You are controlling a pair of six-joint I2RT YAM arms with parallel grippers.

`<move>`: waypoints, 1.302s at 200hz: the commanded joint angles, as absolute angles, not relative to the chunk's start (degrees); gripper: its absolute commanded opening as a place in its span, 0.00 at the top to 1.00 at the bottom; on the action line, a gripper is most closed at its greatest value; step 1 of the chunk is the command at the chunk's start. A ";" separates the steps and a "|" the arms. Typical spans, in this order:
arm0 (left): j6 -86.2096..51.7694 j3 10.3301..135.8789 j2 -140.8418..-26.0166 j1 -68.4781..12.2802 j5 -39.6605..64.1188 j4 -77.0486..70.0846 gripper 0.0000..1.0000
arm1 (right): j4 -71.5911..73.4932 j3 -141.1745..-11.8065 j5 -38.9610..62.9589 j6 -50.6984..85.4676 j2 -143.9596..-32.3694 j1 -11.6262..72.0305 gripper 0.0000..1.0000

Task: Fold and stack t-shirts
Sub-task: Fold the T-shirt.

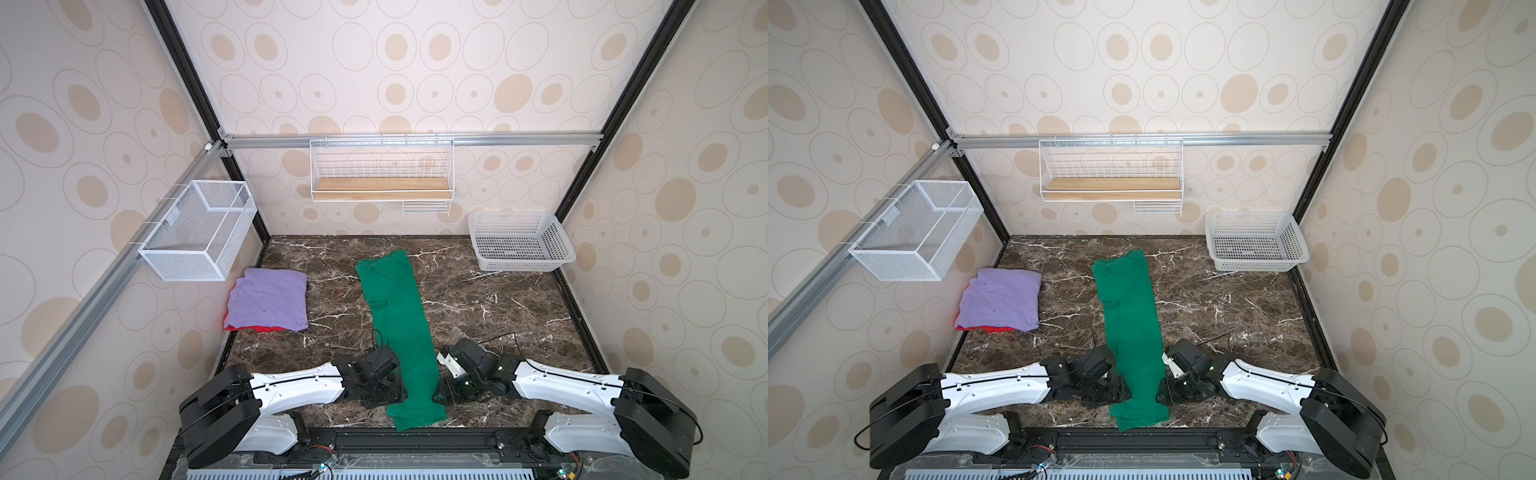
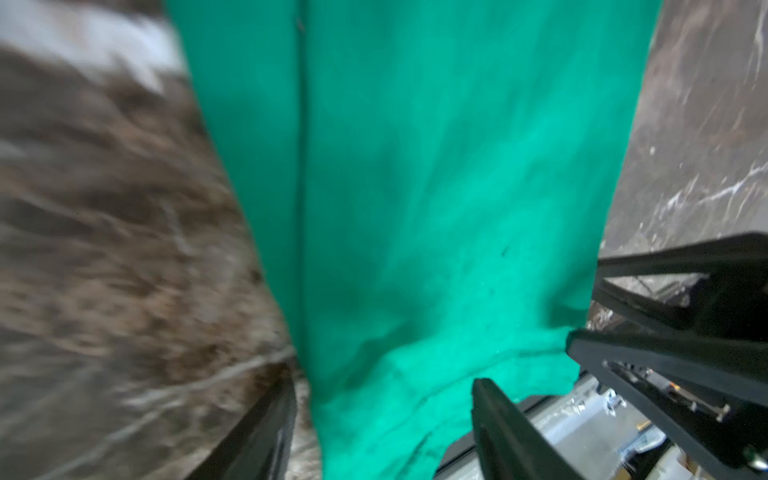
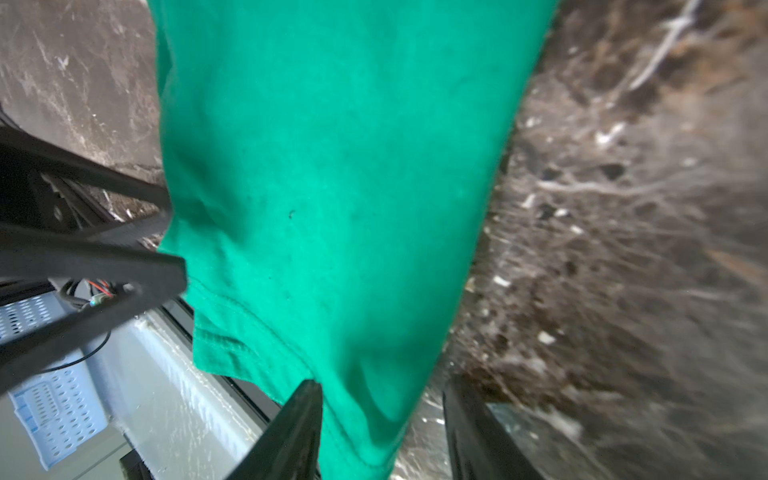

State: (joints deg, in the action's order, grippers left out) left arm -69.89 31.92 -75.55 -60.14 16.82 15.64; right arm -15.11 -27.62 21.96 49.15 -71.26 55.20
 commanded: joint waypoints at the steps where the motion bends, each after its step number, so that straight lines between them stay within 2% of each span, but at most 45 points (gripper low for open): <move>1: -73.18 30.18 -79.46 -63.62 18.04 20.68 0.42 | -14.64 -26.47 24.38 49.73 -73.23 55.07 0.48; 6: -73.50 30.23 -79.98 -64.11 18.29 20.41 0.49 | -14.24 -26.38 24.80 49.80 -73.58 55.03 0.49; 20: -73.54 30.31 -81.08 -65.22 18.96 19.98 0.77 | -12.60 -25.87 26.30 50.31 -74.54 55.05 0.51; 26: -73.36 30.40 -81.49 -65.44 19.22 19.95 0.87 | -11.68 -25.50 27.06 50.46 -74.94 55.02 0.55; 34: -73.15 30.55 -81.81 -65.48 19.63 20.33 1.00 | -10.53 -25.03 28.44 50.79 -75.51 55.06 0.65; 57: -72.78 30.73 -80.34 -65.65 19.62 22.57 1.00 | -8.64 -24.40 31.44 51.98 -75.92 55.03 1.00; 87: -73.19 30.11 -74.89 -65.65 19.53 25.43 1.00 | -10.57 -24.84 34.09 53.63 -71.63 55.15 1.00; 116: -75.51 28.83 -67.29 -65.65 19.46 26.55 1.00 | -19.01 -27.63 33.47 53.53 -63.18 55.27 1.00; 151: -76.94 30.49 -58.41 -65.63 13.08 27.54 1.00 | -23.60 -31.26 29.93 52.76 -58.17 55.15 0.96; 179: -75.85 30.36 -56.75 -65.64 6.39 23.69 1.00 | -20.77 -33.00 29.69 51.45 -63.23 54.90 0.95; 230: -76.99 28.29 -56.89 -65.13 -1.30 16.55 1.00 | -12.00 -39.76 35.55 50.54 -79.58 54.77 1.00; 260: -76.89 27.19 -55.19 -63.00 -3.57 15.67 1.00 | -12.25 -43.69 36.52 49.60 -82.44 54.15 1.00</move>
State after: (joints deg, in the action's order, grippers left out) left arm -76.07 27.94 -56.95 -64.34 1.08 17.41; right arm -13.69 -40.38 34.52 51.37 -81.82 55.02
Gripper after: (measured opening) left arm 0.057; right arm 0.056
